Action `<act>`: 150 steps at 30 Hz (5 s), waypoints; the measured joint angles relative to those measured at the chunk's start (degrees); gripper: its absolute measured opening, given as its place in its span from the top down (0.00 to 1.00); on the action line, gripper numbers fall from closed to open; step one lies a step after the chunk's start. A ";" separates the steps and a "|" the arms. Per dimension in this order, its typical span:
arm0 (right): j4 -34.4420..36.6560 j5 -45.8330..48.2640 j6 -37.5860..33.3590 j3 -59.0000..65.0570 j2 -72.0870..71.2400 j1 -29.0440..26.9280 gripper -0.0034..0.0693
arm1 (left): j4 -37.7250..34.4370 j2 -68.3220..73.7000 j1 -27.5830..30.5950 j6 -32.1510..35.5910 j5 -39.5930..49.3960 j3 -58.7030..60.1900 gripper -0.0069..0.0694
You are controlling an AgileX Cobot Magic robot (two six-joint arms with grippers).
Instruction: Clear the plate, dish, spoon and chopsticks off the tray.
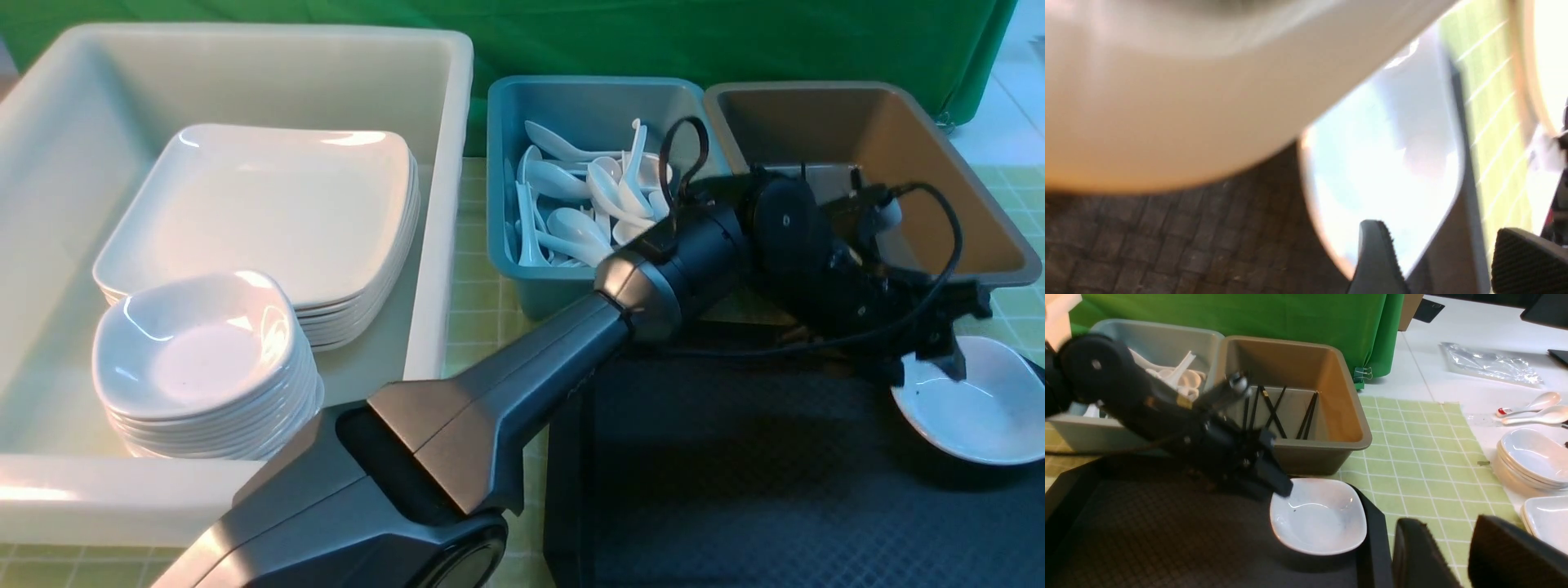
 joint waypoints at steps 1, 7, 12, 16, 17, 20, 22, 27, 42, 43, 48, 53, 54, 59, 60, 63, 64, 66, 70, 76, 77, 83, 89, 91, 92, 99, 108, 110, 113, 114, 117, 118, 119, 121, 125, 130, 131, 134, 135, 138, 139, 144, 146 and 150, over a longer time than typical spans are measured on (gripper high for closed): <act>0.00 0.00 0.00 0.00 0.00 0.00 0.68 | 0.93 0.00 0.04 -0.65 0.81 -0.83 0.45; 0.00 -0.11 0.00 0.00 0.00 0.00 0.68 | 6.83 0.05 -0.31 -4.07 9.57 -2.76 0.45; 0.00 -0.15 0.00 0.00 0.00 0.00 0.68 | 11.05 1.50 -2.02 -5.91 7.72 -2.76 0.45; 0.00 -0.30 0.00 0.00 0.00 0.00 0.68 | 11.09 3.02 -3.01 -6.35 2.26 -2.76 0.45; 0.00 -0.30 0.00 0.00 0.00 0.00 0.68 | 11.09 3.12 -3.14 -6.40 1.41 -2.76 0.45; 0.00 -0.30 0.00 0.00 0.00 0.00 0.68 | 10.82 3.90 -3.46 -6.87 0.13 -2.76 0.45; 0.00 -0.30 0.00 0.00 0.00 0.00 0.68 | 10.79 4.54 -3.52 -7.90 -0.18 -2.76 0.45; 0.00 -0.30 0.00 0.00 0.00 0.00 0.68 | 10.50 5.49 -3.63 -8.67 -2.38 -2.76 0.45; 0.00 -0.30 0.00 0.00 0.00 0.00 0.67 | 7.27 7.15 -3.80 -10.09 -7.29 -2.76 0.54; 0.00 -0.30 0.00 0.00 0.00 0.00 0.67 | 7.27 7.20 -3.80 -10.09 -7.29 -2.76 0.55; 0.00 -0.30 0.00 0.00 0.00 0.00 0.66 | 7.26 7.60 -3.94 -10.09 -7.25 -2.76 0.77; 0.00 -0.30 0.00 0.00 0.00 0.00 0.66 | 5.32 6.91 -3.89 -9.64 -5.51 -2.76 0.90; 0.00 -0.30 0.00 0.00 0.00 0.00 0.66 | 5.23 6.83 -3.83 -9.54 -5.00 -2.76 0.90; 0.00 -0.32 0.00 0.00 0.00 0.00 0.66 | 6.29 1.76 -2.98 -6.02 1.98 -2.57 0.91; 0.00 -0.32 0.00 0.00 0.00 0.00 0.66 | 6.37 0.45 -2.70 -5.21 2.80 -2.57 0.91; 0.00 -0.32 0.00 0.00 0.00 0.00 0.65 | 6.61 -5.16 -0.83 -2.17 3.72 -2.57 0.91; 0.00 -0.32 0.00 0.00 0.00 0.00 0.65 | 6.61 -6.95 -0.15 -1.09 3.72 -2.57 0.91; 0.00 -0.32 0.00 0.00 0.00 0.00 0.65 | 6.61 -10.67 1.26 1.27 3.81 -2.57 0.91; 0.00 -0.37 0.00 0.00 0.00 0.00 0.64 | 7.13 -22.33 8.73 6.32 10.16 -2.57 0.91; 0.00 -4.18 0.00 0.07 0.00 0.00 0.64 | 8.67 -33.80 20.10 8.39 13.93 -2.56 0.91; 0.00 -5.55 0.00 0.27 0.00 0.00 0.64 | 7.90 -36.07 21.97 8.58 13.93 -1.73 0.91; 0.00 -9.79 0.00 0.66 0.00 0.00 0.64 | 5.32 -44.34 26.00 11.78 14.06 10.48 0.91; 0.00 -10.66 0.00 0.98 0.00 0.00 0.64 | 13.41 -57.30 29.04 14.59 14.83 40.42 0.91; 0.00 -11.31 0.00 0.98 0.00 0.00 0.64 | 18.69 -61.05 31.31 13.68 15.11 48.24 0.91; 0.00 -11.75 0.00 0.98 0.00 0.00 0.64 | 20.95 -62.87 32.88 12.84 15.11 51.69 0.91; 0.00 -14.92 0.00 0.98 0.00 0.00 0.64 | 22.42 -74.13 47.70 11.64 14.15 71.06 0.91; 0.00 -15.95 0.00 0.98 0.00 0.00 0.64 | 12.91 -82.71 58.35 11.64 2.85 95.90 0.91; 0.00 -16.30 0.00 0.98 0.00 0.00 0.64 | 10.97 -82.71 58.57 11.69 0.21 99.97 0.91; 0.00 -16.30 0.00 0.98 0.00 0.00 0.63 | 10.25 -82.71 58.57 11.73 -2.56 103.53 0.91; 0.00 -16.30 0.00 0.98 0.00 0.00 0.63 | 9.87 -82.71 58.62 11.73 -3.69 104.50 0.91; 0.00 -16.34 0.00 0.98 0.00 0.00 0.63 | 9.53 -82.71 58.62 11.68 -5.47 105.51 0.90; 0.00 -16.28 0.00 0.98 0.00 0.00 0.63 | 9.48 -82.71 58.62 11.61 -5.85 105.51 0.90; 0.00 -16.28 0.00 0.98 0.00 0.00 0.63 | 9.48 -82.71 58.62 11.61 -6.12 105.51 0.90; 0.00 -16.09 0.00 0.98 0.00 0.00 0.63 | 9.58 -82.71 58.62 11.61 -6.24 105.56 0.88; 0.00 -15.24 0.00 0.98 0.00 0.00 0.63 | 10.45 -82.71 58.62 11.65 -6.24 105.56 0.79; 0.00 -15.19 0.00 0.98 0.00 0.00 0.63 | 12.49 -82.71 58.62 11.65 -5.74 105.56 0.63; 0.00 -15.19 0.00 0.98 0.00 0.00 0.63 | 12.72 -82.71 58.62 11.65 -5.60 105.56 0.60; 0.00 -15.14 0.00 0.98 0.00 0.00 0.63 | 13.62 -82.71 58.62 11.79 -5.26 105.62 0.48; 0.00 -14.99 0.00 0.98 0.00 0.00 0.63 | 14.21 -82.73 58.62 11.84 -4.87 105.45 0.44; 0.00 -14.65 -0.09 0.98 0.22 0.00 0.69 | 15.89 -82.73 58.62 12.37 -2.78 103.54 0.37; 0.00 -14.65 -0.17 0.98 0.47 0.00 0.72 | 16.34 -82.78 58.62 12.79 -2.12 102.67 0.36; 1.79 -13.63 -4.02 0.98 5.74 0.00 0.92 | 18.98 -82.80 58.62 14.60 3.56 96.99 0.36; 4.82 -12.72 -6.09 1.00 10.09 0.54 0.95 | 20.29 -83.01 58.62 16.17 6.22 93.69 0.42; 7.32 -13.38 -9.26 1.00 15.82 3.50 0.95 | 20.57 -83.11 58.66 18.27 8.86 90.52 0.62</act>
